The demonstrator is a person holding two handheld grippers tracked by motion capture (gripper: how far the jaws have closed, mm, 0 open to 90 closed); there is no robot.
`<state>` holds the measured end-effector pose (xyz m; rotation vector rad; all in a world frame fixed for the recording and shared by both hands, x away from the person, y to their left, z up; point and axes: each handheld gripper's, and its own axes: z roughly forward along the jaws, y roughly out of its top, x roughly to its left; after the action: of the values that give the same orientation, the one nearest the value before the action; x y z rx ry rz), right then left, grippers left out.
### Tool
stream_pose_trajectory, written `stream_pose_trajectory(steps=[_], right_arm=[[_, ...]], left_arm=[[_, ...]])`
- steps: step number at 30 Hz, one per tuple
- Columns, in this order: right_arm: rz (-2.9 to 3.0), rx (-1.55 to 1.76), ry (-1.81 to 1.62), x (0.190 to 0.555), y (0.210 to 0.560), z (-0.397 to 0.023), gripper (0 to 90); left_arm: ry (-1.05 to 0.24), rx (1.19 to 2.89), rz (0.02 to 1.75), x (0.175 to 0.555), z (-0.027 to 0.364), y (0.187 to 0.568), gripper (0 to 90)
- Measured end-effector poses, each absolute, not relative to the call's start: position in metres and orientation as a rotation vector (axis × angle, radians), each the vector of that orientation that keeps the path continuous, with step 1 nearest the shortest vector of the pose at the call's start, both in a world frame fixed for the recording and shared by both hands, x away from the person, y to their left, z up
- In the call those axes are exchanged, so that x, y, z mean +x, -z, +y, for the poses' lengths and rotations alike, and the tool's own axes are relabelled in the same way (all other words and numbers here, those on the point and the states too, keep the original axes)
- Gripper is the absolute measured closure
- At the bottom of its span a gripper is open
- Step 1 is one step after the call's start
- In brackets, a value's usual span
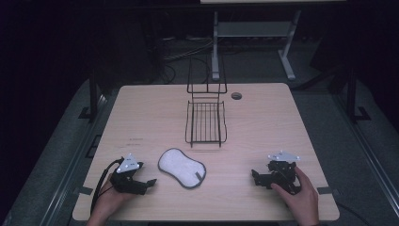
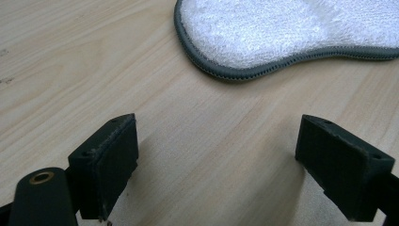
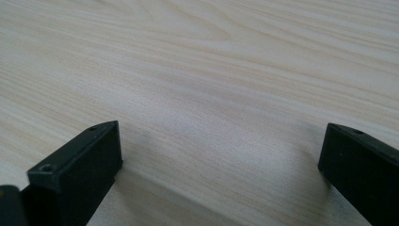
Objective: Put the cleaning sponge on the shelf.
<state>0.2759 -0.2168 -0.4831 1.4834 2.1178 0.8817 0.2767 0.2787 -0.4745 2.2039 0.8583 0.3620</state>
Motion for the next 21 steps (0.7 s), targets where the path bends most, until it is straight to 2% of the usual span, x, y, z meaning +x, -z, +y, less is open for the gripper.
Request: stream_pose_trajectory(steps=[9,11,17,18,19,20,21], right_arm=[[2.122,1.481,-0.882,0.275,0.483,-0.217,0.0],[2.123,1.480,-0.881,0.275,0.483,-0.217,0.0],[2.123,1.480,-0.882,0.275,0.483,-0.217,0.0],[2.123,1.480,-0.882,0.275,0.483,-0.217,0.0],[2.123,1.480,-0.882,0.275,0.483,-0.217,0.0],[2.123,1.480,-0.882,0.275,0.483,-0.217,0.0],[2.123,1.480,-0.882,0.275,0.483,-0.217,0.0]], left_arm=[[-0.305,2.205,0.901,0.280,0.280,0.470,14.3],[-0.303,2.202,0.893,0.280,0.280,0.466,16.9],[-0.294,2.163,0.855,0.280,0.279,0.453,34.8],[-0.285,2.166,0.842,0.280,0.278,0.450,34.8],[-0.278,2.158,0.836,0.280,0.276,0.449,38.6],[-0.270,2.160,0.834,0.281,0.276,0.448,46.2],[-0.262,2.164,0.823,0.282,0.274,0.445,46.2]])
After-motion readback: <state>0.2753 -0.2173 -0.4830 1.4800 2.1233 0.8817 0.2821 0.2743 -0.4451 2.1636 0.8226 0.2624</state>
